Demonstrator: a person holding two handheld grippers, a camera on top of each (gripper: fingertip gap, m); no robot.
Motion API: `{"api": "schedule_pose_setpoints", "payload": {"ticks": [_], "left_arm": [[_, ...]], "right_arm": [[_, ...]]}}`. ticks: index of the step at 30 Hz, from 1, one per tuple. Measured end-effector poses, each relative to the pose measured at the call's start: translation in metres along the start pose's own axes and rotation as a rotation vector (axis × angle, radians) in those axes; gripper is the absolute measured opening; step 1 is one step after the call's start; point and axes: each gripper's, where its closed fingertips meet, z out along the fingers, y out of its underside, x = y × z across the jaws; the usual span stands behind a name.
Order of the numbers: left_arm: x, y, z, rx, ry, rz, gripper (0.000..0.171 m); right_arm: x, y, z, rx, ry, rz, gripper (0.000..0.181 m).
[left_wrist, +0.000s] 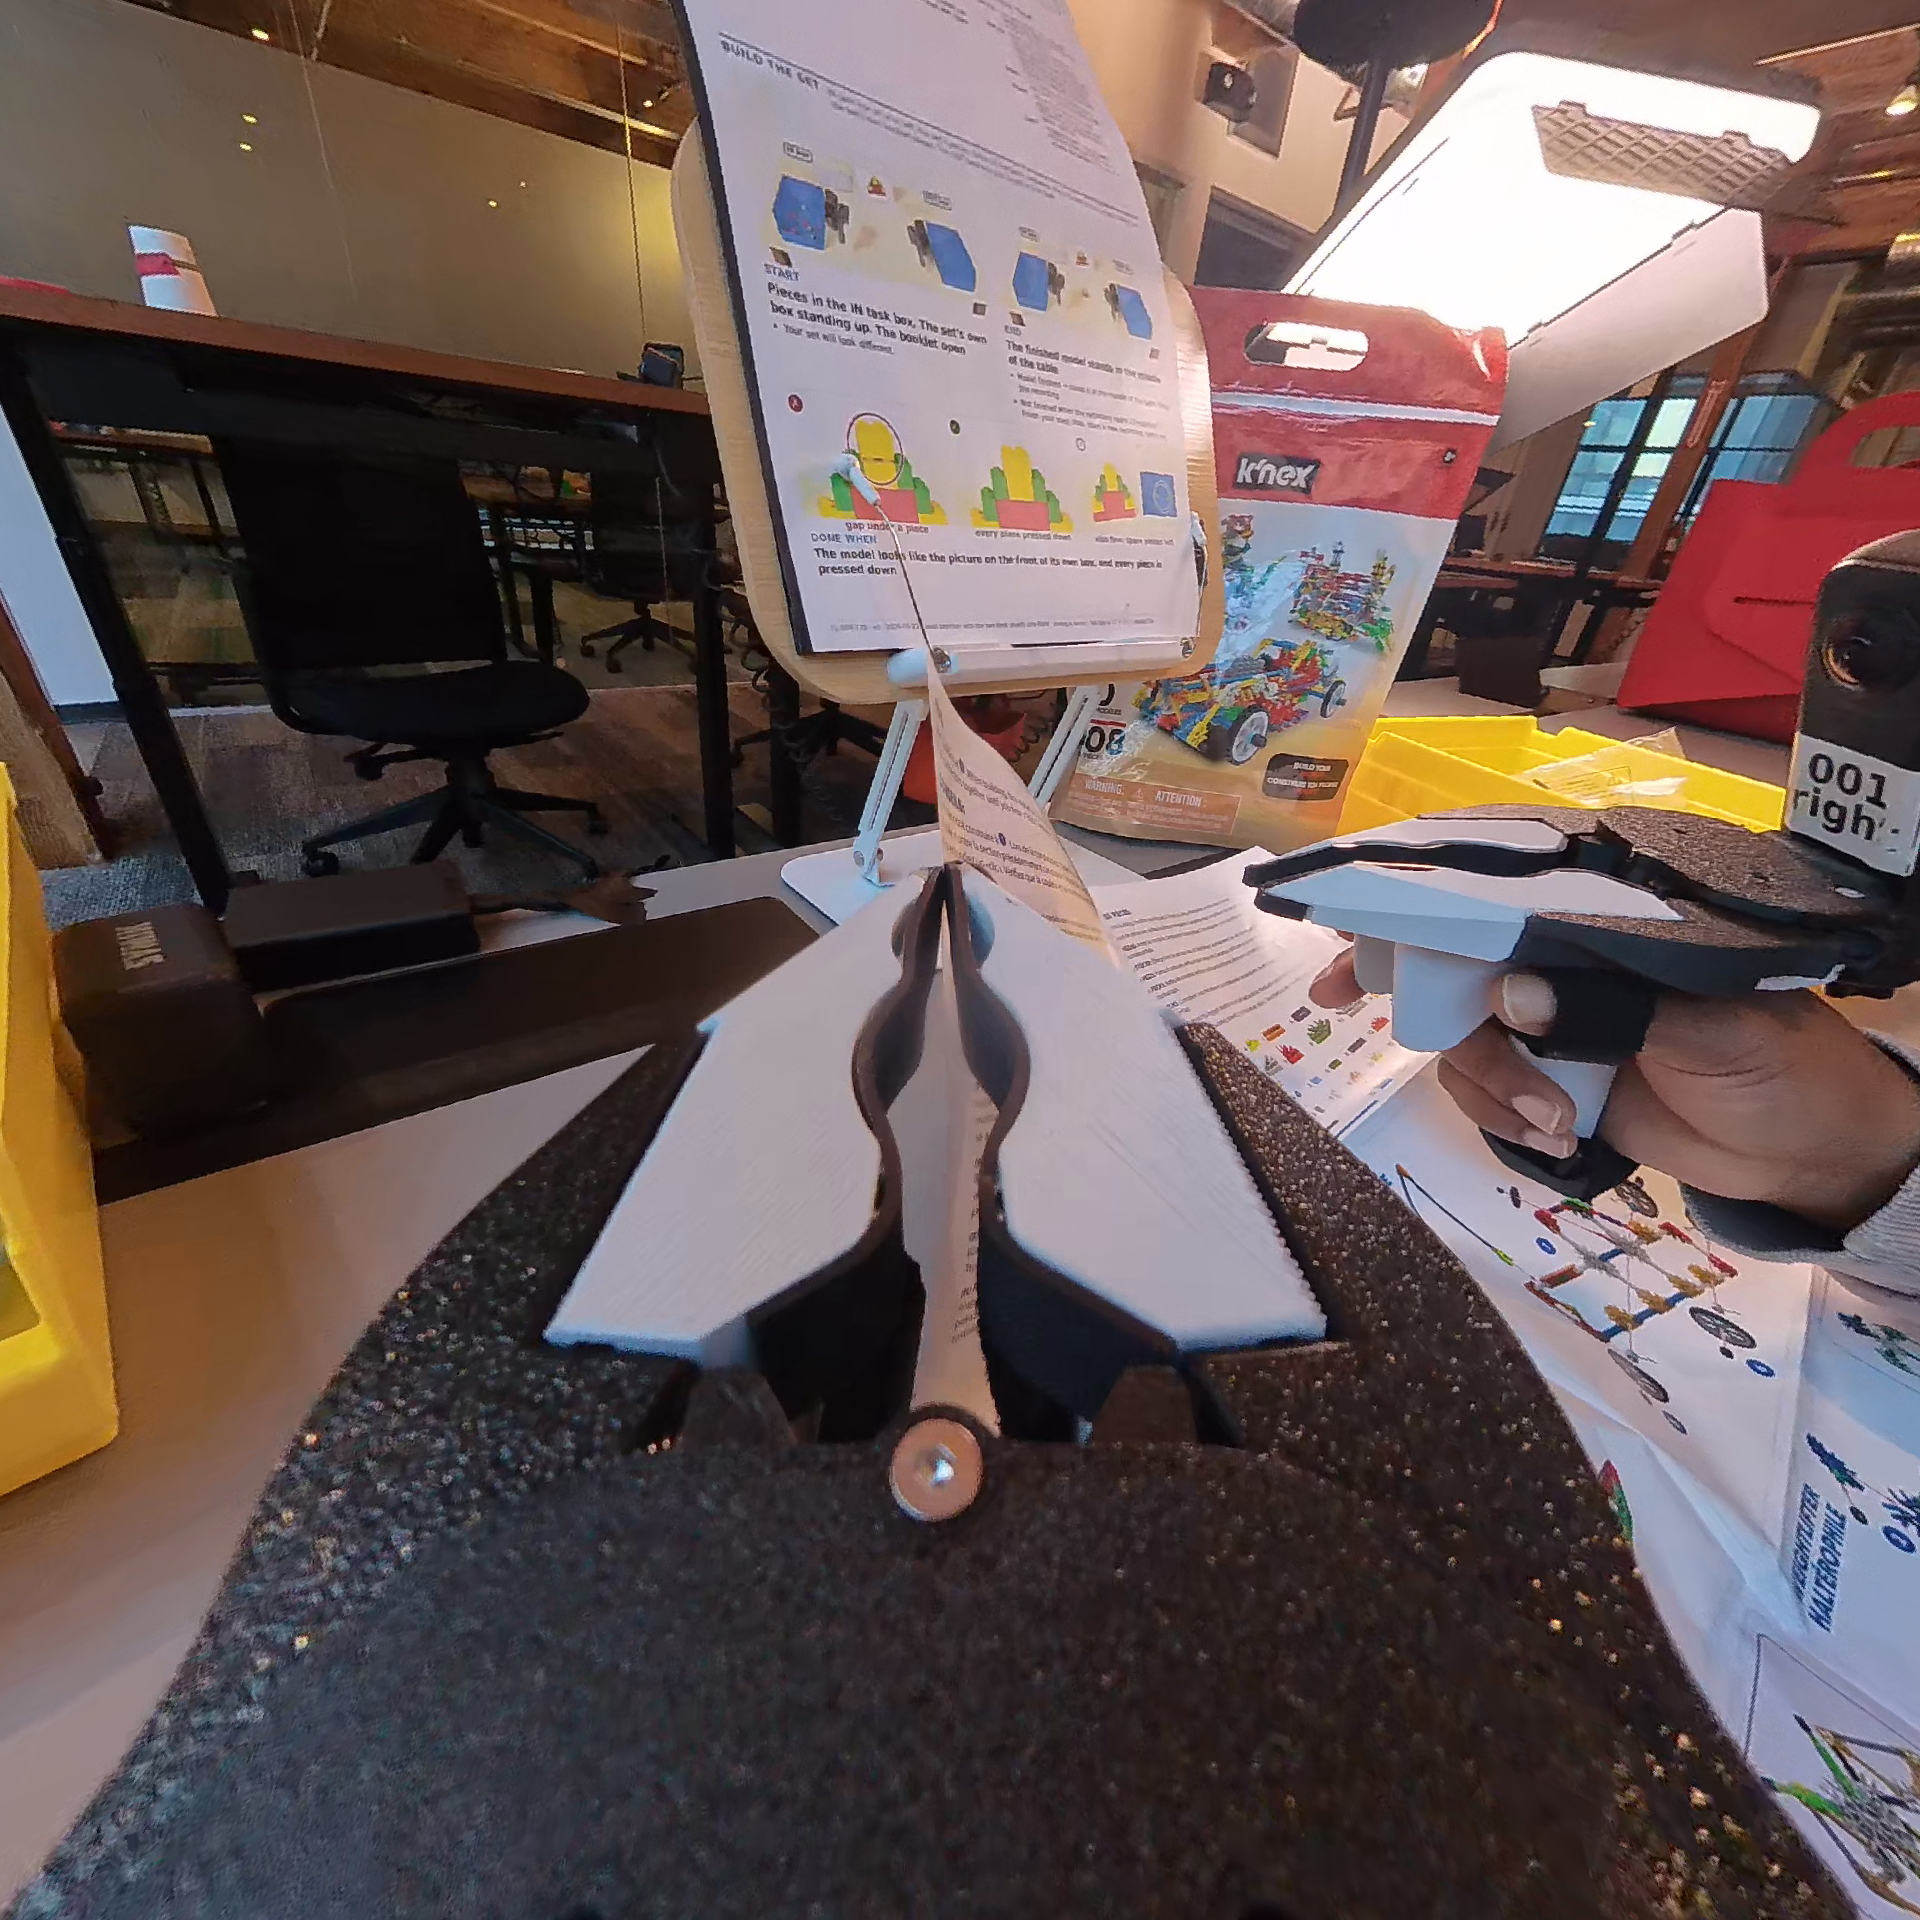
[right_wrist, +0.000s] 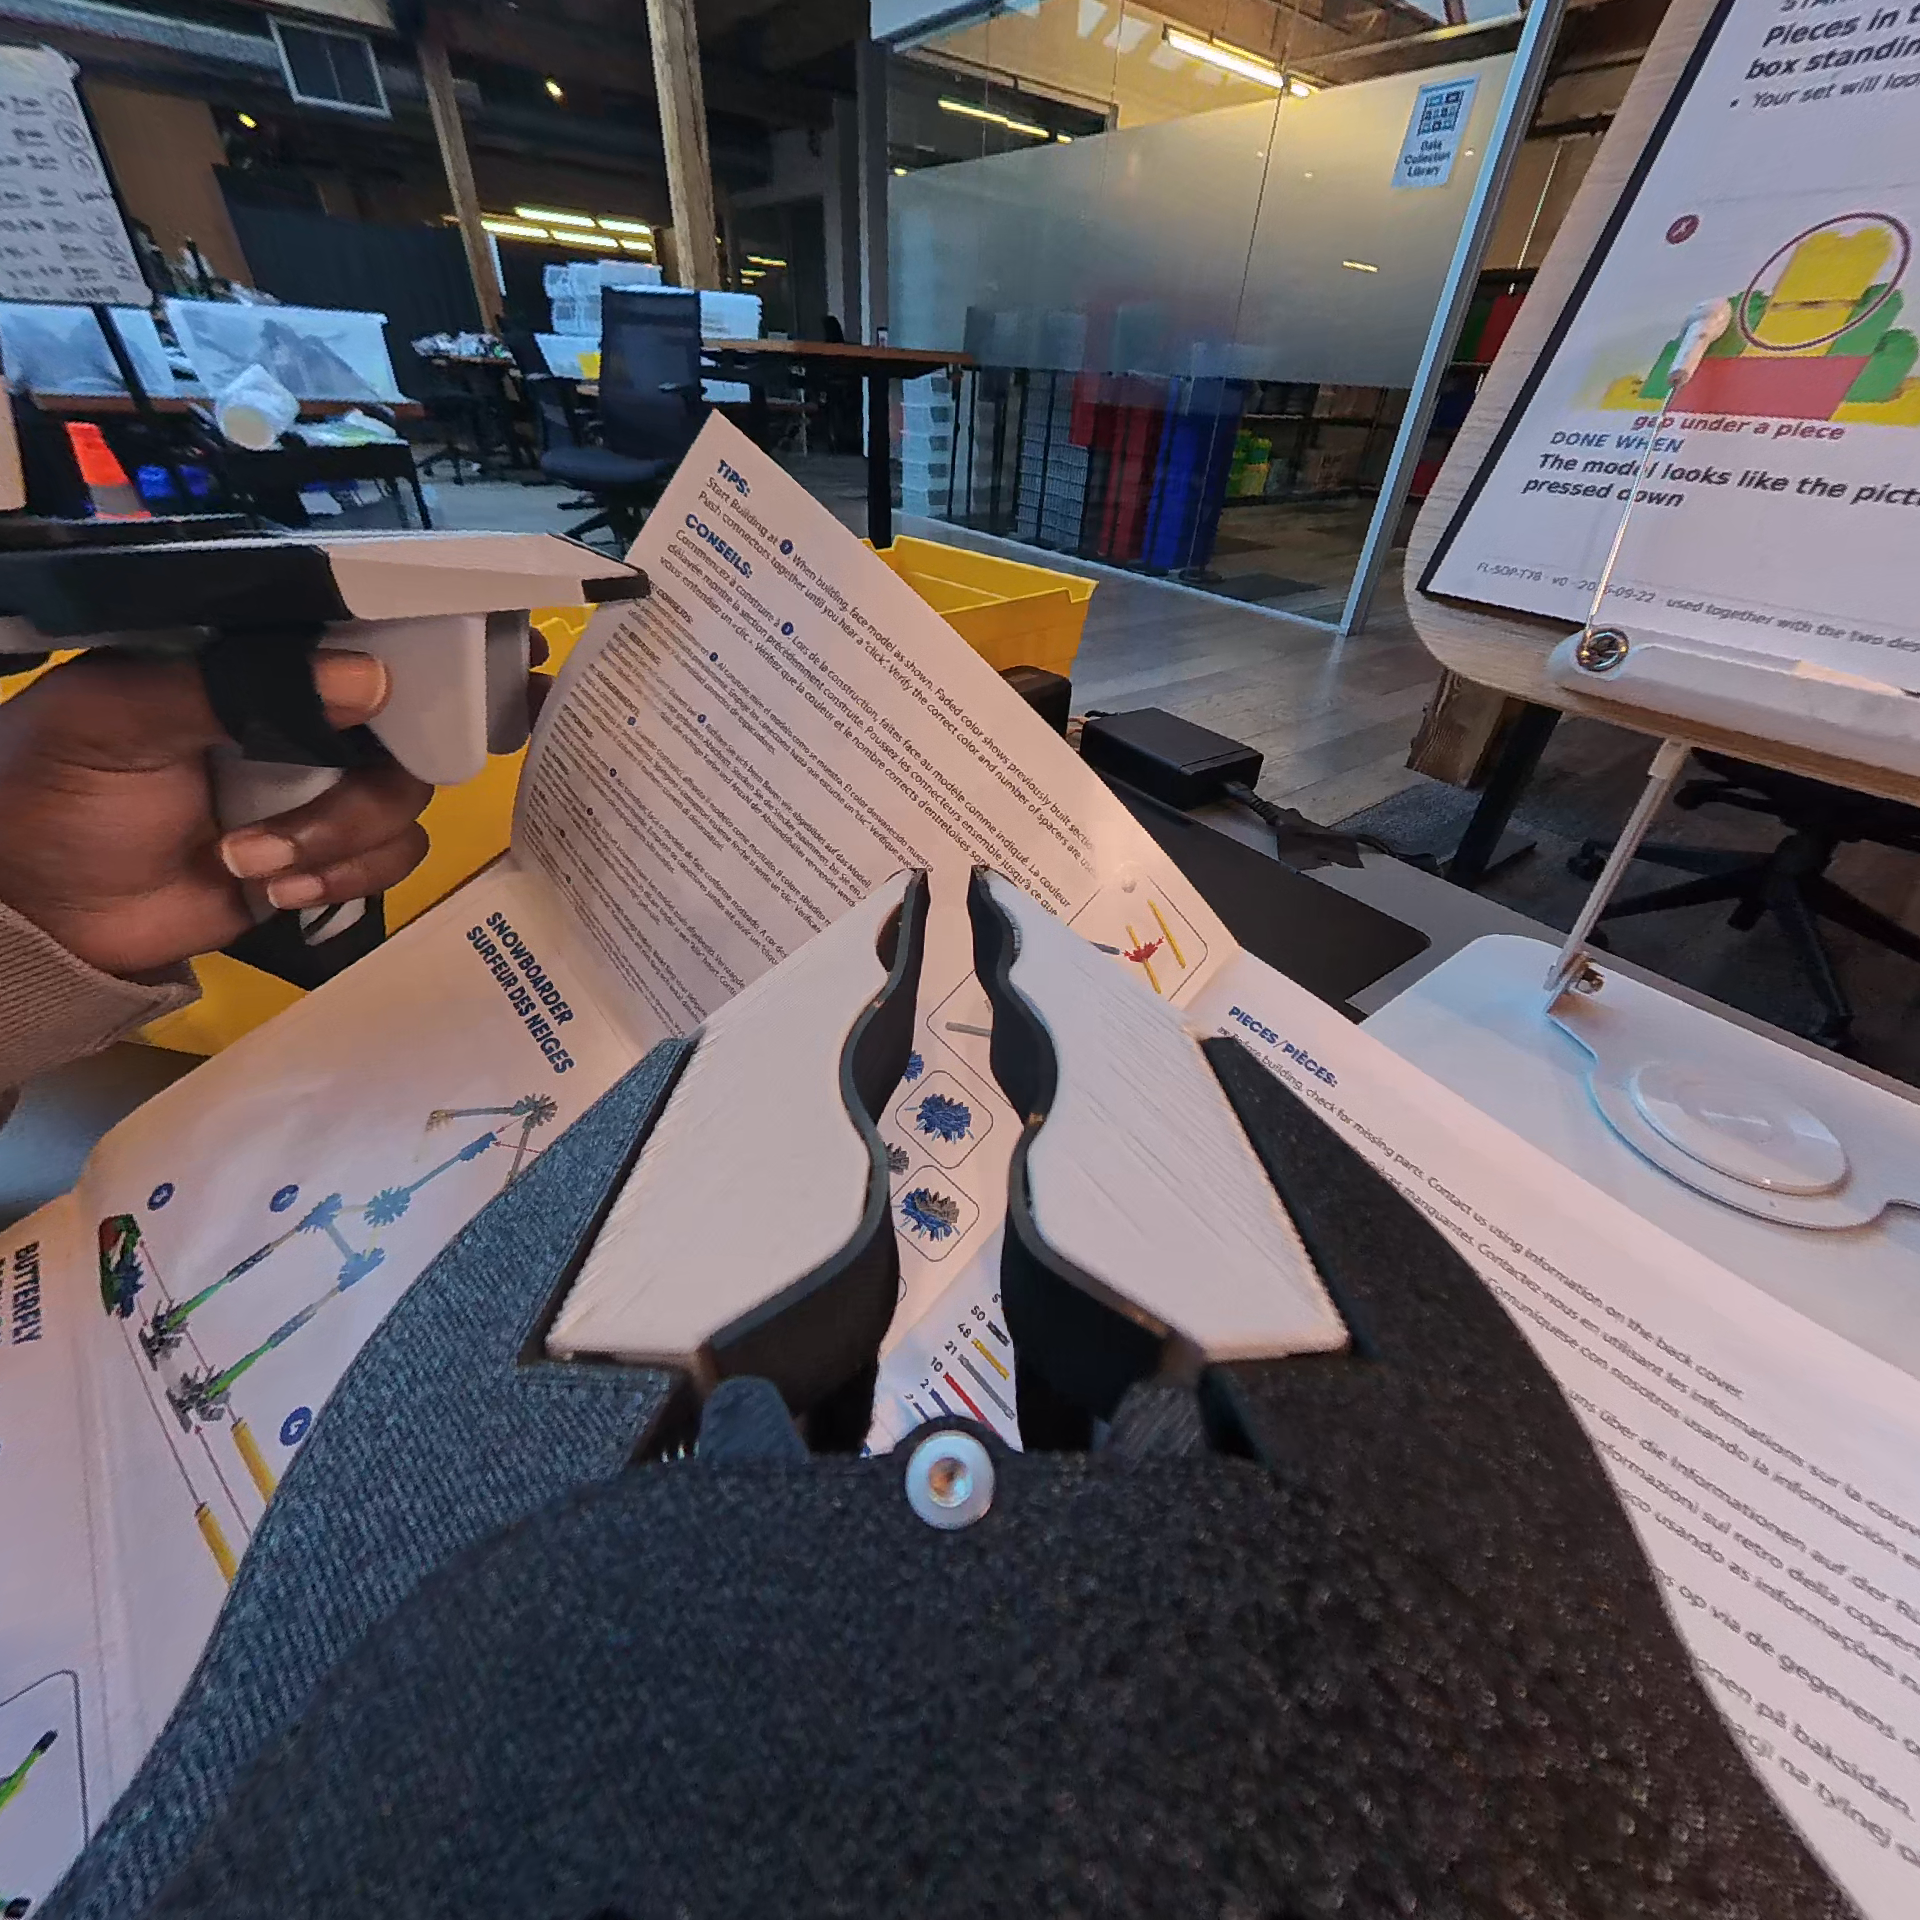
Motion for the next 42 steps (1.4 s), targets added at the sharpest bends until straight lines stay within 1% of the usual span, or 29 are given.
{"api": "schedule_pose_setpoints", "payload": {"ticks": [8, 32, 34, 39, 42], "left_arm": [[-0.008, 0.001, -0.001, 0.000, -0.015, -0.063, 0.000], [-0.018, 0.004, -0.003, -0.010, -0.052, -0.104, 0.000], [-0.018, 0.002, -0.004, 0.011, -0.029, -0.157, 0.000], [-0.018, -0.010, -0.009, 0.101, 0.083, -0.415, 0.000], [-0.016, -0.012, -0.009, 0.116, 0.122, -0.481, 0.000]], "right_arm": [[-0.001, 0.001, 0.000, -0.001, -0.005, -0.003, 0.007], [-0.003, 0.001, 0.001, -0.002, -0.010, -0.006, 0.007], [-0.003, 0.001, 0.001, -0.002, -0.010, -0.006, 0.007], [-0.005, 0.001, 0.001, 0.000, -0.017, -0.007, 0.007], [-0.006, 0.001, 0.001, 0.002, -0.018, -0.013, 0.007]]}}
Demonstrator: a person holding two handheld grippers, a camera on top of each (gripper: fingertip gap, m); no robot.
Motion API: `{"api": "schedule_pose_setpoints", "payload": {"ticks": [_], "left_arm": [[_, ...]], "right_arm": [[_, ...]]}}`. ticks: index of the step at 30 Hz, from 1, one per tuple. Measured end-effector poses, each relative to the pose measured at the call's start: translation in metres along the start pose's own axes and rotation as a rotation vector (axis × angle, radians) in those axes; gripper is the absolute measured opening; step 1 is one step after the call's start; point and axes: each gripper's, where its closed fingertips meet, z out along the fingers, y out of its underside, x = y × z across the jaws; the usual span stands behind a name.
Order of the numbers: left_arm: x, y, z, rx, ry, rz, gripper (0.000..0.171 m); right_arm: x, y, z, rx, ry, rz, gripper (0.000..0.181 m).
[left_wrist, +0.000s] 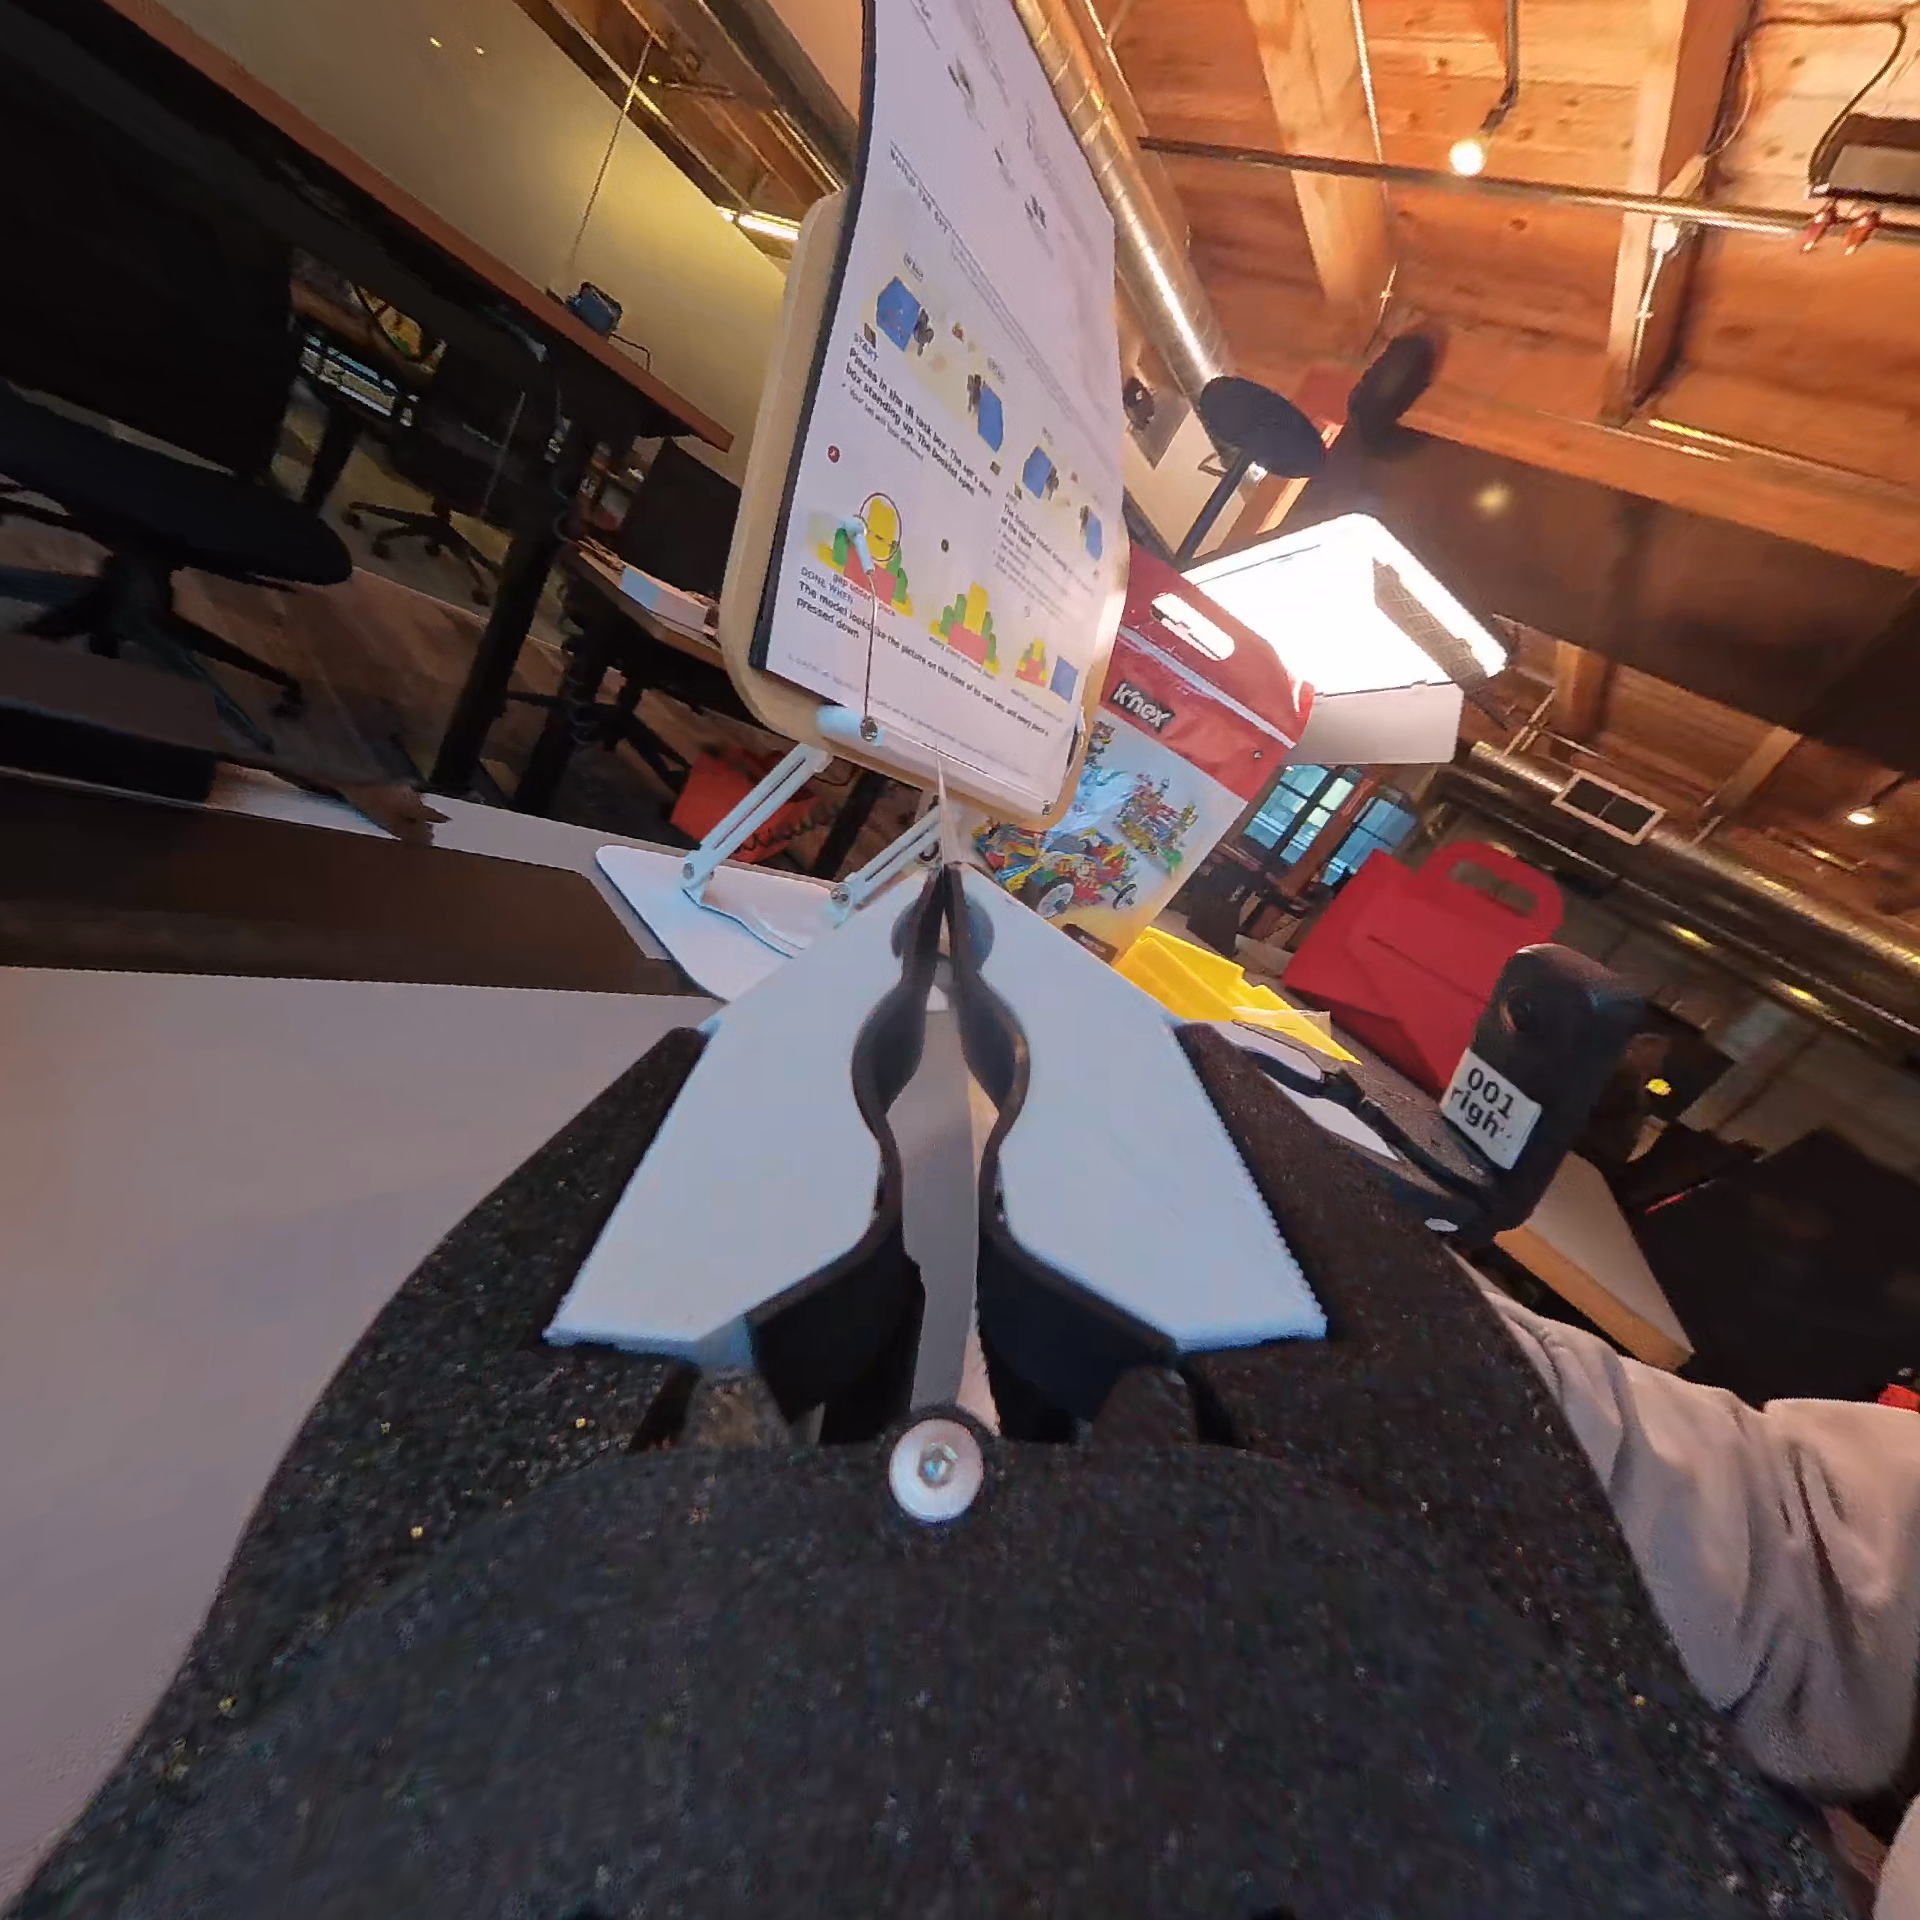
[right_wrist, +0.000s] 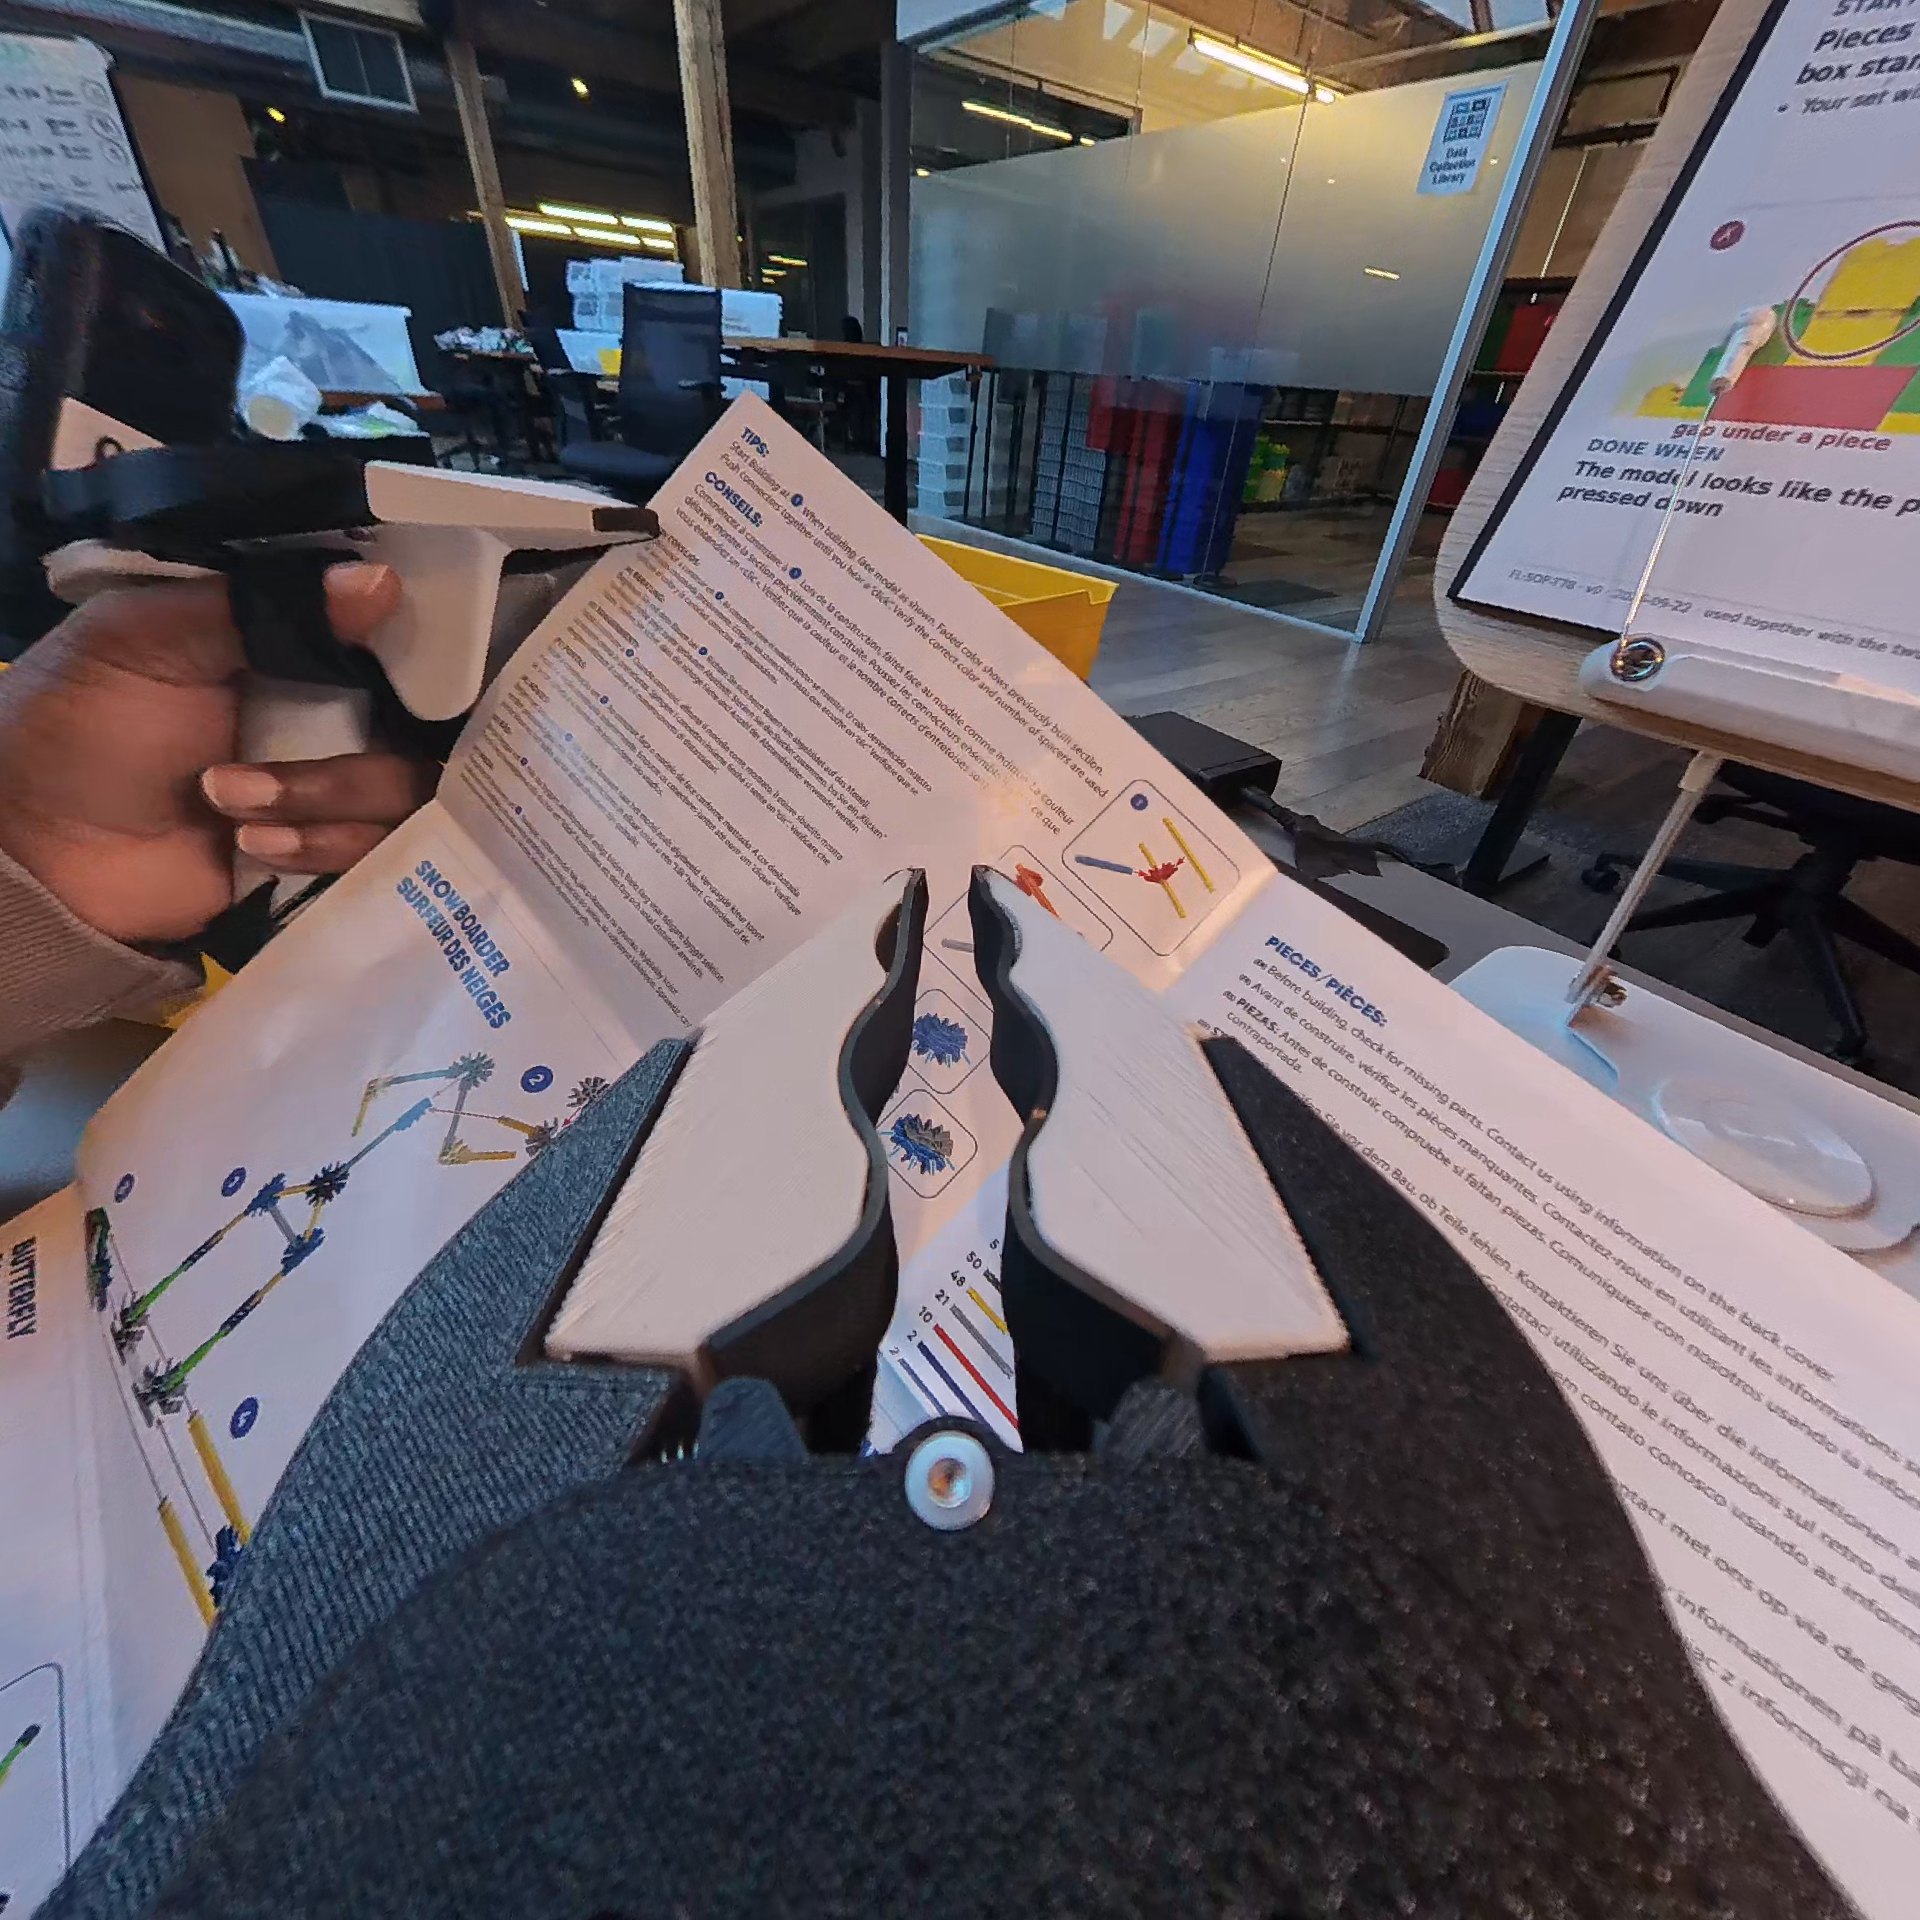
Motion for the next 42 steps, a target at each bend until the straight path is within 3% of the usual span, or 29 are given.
{"api": "schedule_pose_setpoints", "payload": {"ticks": [20, 42], "left_arm": [[0.001, -0.002, -0.002, 0.008, 0.019, -0.028, 0.000], [0.004, 0.001, 0.001, -0.004, -0.001, 0.058, 0.000]], "right_arm": [[-0.003, -0.003, -0.001, 0.003, 0.005, -0.036, 0.008], [0.050, -0.018, -0.016, -0.006, 0.133, -0.023, 0.017]]}}
